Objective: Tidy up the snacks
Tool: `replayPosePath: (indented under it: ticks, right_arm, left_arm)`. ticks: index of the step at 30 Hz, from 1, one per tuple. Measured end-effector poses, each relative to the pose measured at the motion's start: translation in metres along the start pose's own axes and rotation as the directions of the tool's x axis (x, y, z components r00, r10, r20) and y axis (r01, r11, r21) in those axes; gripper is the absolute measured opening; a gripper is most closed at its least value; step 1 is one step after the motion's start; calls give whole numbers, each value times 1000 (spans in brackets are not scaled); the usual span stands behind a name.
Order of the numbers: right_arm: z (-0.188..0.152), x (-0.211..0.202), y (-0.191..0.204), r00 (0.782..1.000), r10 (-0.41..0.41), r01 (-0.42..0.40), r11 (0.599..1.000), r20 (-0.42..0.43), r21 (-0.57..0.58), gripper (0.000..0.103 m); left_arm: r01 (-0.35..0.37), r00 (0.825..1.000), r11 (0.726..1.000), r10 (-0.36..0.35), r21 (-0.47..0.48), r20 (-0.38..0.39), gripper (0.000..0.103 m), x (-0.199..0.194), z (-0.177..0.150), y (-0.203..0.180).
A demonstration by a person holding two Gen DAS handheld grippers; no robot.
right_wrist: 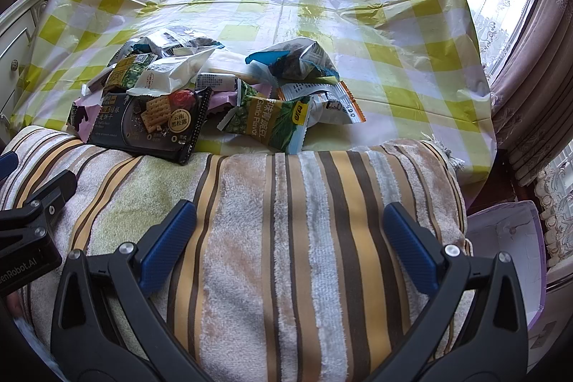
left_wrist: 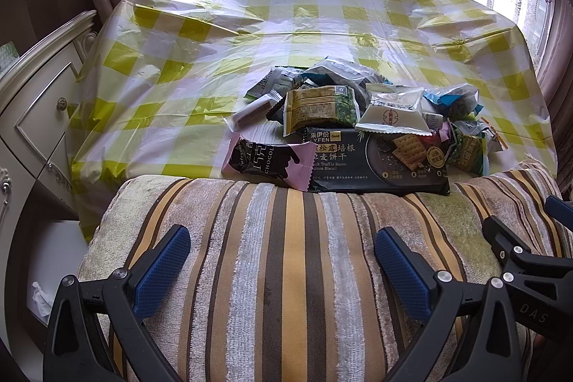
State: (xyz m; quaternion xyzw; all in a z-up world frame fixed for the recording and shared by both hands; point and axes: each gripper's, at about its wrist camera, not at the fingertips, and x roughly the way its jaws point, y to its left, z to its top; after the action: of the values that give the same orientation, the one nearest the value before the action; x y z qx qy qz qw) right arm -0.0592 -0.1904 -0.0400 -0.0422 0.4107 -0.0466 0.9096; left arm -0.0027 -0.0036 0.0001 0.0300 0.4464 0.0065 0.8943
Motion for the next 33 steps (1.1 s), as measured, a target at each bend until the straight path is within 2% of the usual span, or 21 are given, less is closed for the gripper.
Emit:
replayPosePath:
  ticks: [33]
  right_arm:
    - [1,2,1,1000,-10,10,1000,-6,-15,103]
  left_arm:
    - [4,1000,1000,-4,-3,-1,103,0,-1,0]
